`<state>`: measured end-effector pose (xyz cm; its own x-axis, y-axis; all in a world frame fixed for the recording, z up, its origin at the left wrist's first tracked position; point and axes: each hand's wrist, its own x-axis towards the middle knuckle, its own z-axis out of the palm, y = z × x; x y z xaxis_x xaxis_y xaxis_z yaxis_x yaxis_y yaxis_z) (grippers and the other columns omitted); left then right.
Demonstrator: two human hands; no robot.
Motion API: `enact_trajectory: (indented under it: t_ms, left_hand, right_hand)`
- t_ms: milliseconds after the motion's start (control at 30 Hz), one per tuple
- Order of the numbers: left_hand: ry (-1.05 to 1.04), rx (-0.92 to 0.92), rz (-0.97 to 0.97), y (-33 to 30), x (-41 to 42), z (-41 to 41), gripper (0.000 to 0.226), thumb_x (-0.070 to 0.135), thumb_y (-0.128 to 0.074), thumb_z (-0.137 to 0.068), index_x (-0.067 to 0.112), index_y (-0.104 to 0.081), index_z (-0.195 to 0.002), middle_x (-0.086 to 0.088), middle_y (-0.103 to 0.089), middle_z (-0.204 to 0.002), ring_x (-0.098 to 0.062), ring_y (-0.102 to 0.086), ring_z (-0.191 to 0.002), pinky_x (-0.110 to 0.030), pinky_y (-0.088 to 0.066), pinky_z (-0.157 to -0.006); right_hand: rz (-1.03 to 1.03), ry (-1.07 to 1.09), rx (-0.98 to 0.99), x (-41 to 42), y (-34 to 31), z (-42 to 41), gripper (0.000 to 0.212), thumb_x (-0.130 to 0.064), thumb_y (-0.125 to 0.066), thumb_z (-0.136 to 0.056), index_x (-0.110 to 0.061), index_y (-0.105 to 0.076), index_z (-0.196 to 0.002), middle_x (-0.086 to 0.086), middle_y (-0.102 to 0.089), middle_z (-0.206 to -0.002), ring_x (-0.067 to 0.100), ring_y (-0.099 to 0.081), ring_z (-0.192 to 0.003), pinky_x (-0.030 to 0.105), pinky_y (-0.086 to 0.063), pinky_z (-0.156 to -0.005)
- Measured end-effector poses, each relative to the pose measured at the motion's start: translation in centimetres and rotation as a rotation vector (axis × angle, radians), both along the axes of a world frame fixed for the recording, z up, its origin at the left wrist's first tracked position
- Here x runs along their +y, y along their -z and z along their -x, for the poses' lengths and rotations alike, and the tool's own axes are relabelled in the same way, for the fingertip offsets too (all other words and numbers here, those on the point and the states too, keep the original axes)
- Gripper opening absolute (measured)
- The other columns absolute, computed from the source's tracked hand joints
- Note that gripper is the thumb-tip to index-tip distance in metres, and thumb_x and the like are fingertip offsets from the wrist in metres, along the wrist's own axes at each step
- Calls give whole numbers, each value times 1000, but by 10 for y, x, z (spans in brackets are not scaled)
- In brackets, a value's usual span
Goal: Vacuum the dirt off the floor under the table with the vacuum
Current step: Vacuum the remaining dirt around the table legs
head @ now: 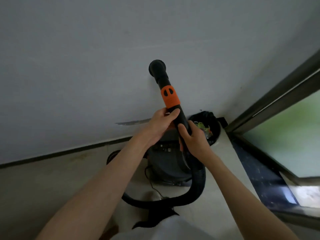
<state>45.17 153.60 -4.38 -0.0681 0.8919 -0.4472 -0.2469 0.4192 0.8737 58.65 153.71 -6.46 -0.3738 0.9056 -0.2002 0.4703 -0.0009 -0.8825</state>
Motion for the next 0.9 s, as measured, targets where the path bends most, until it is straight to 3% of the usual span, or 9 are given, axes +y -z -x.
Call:
enact_trajectory:
  t_ms: [167, 267, 500, 767, 833, 900]
  left_hand:
    - [161, 36, -29, -18, 51, -26, 38, 20, -48, -97, 0, -46, -128, -17, -60, -119, -27, -62, -105, -37, -50, -94]
    - [249, 57, -49, -27, 76, -34, 32, 20, -48, -96, 3, -48, -122, -12, -61, -115, -19, -64, -94, -28, -53, -84]
    - [560, 155, -124, -23, 109, -50, 29, 26, -47, -97, 4, -55, -114, -7, -67, -99, -14, -68, -85, -26, -55, -77]
    - [958, 120, -175, -15, 106, -17, 27, 29, -47, -97, 9, -58, -112, -16, -65, -113, -28, -63, -105, -45, -48, -96]
    - [1069, 92, -201, -17, 92, 4, 20, 28, -48, -97, 13, -60, -102, -12, -66, -104, -26, -64, -97, -41, -53, -86]
    - [1166, 53, -234, -25, 79, 23, 17, 27, -47, -97, 16, -60, -95, -6, -66, -92, -18, -65, -84, -28, -55, -69]
  right_hand:
    - [-10, 192, 90, 30, -11, -18, 15, -26, -46, -99, -20, -48, -86, 0, -54, -55, 8, -51, -39, 24, -45, -44]
    - [12, 266, 170, 42, -17, -25, 15, -26, -45, -100, -20, -48, -87, 4, -56, -57, 18, -54, -45, 32, -46, -48]
    - [-7, 566, 216, 38, -15, -29, 16, -26, -48, -98, -19, -50, -84, 1, -56, -54, 14, -54, -43, 27, -47, -46]
    - [-88, 1046, 255, -2, -9, 47, 11, -22, -50, -98, -18, -54, -88, -9, -60, -53, 7, -54, -43, 20, -45, -45]
    - [-115, 1179, 239, -22, -11, 83, 13, -23, -51, -97, -13, -56, -91, -7, -63, -58, 10, -55, -45, 25, -47, -47]
    - [-144, 1281, 198, -40, -16, 116, 16, -27, -52, -96, -12, -57, -92, 9, -64, -66, 18, -57, -50, 34, -49, -51]
